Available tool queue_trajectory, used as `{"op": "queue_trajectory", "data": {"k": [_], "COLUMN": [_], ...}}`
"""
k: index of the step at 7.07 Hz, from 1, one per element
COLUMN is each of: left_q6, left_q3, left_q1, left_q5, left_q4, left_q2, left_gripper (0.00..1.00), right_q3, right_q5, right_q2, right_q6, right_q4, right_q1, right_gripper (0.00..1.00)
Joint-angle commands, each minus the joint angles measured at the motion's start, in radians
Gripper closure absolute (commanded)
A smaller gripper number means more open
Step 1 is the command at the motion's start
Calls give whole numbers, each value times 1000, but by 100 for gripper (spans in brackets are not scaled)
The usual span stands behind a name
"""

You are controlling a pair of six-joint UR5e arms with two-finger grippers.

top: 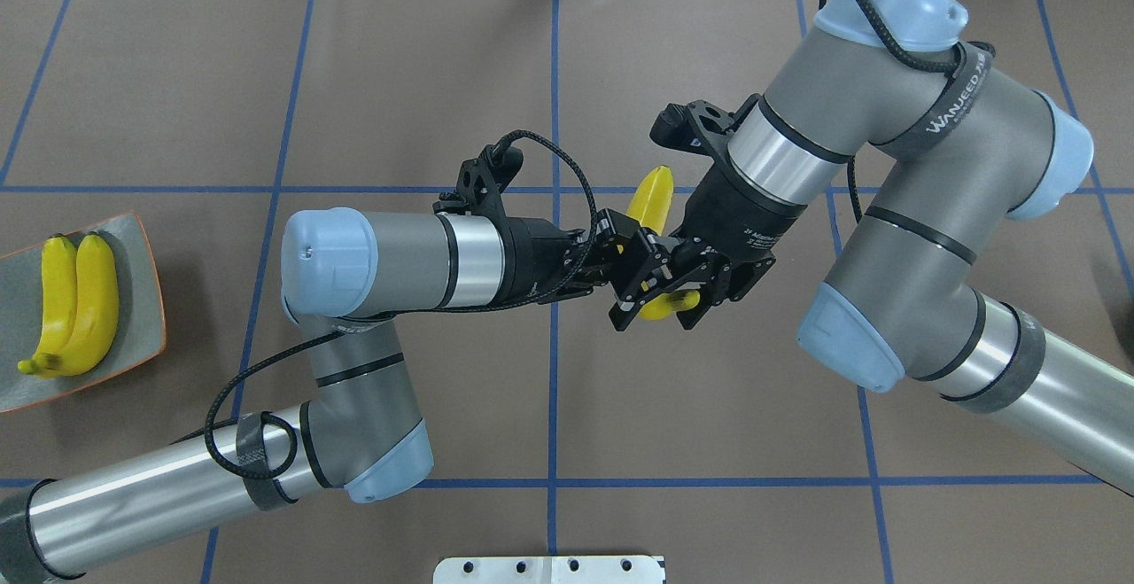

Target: Transfer all bananas from basket to plate

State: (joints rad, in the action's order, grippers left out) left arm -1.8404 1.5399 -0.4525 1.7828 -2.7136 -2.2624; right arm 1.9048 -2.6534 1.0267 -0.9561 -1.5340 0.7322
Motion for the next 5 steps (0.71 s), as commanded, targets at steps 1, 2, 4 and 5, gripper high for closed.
{"op": "queue_trajectory", "data": {"k": [1, 2, 4, 5], "left_q6": [1, 1, 7, 9], "left_q3": [-1, -1, -6, -4], "left_q1": [0, 0, -2, -5], "left_q5": [1, 1, 29, 35], "left_q4": [0, 0, 0, -2], "left_q2": [3, 3, 12, 17], "left_gripper": [100, 100, 100, 100], "right_q3": [0, 2, 4, 5], "right_q5": [0, 0, -34, -36], "right_q2": [-2, -2, -4, -1], "right_q6": [-38, -45, -84, -108], "right_q4": [12, 12, 41, 46], "right_q1": [3, 10, 44, 62], "right_gripper": [0, 0, 0, 0]}}
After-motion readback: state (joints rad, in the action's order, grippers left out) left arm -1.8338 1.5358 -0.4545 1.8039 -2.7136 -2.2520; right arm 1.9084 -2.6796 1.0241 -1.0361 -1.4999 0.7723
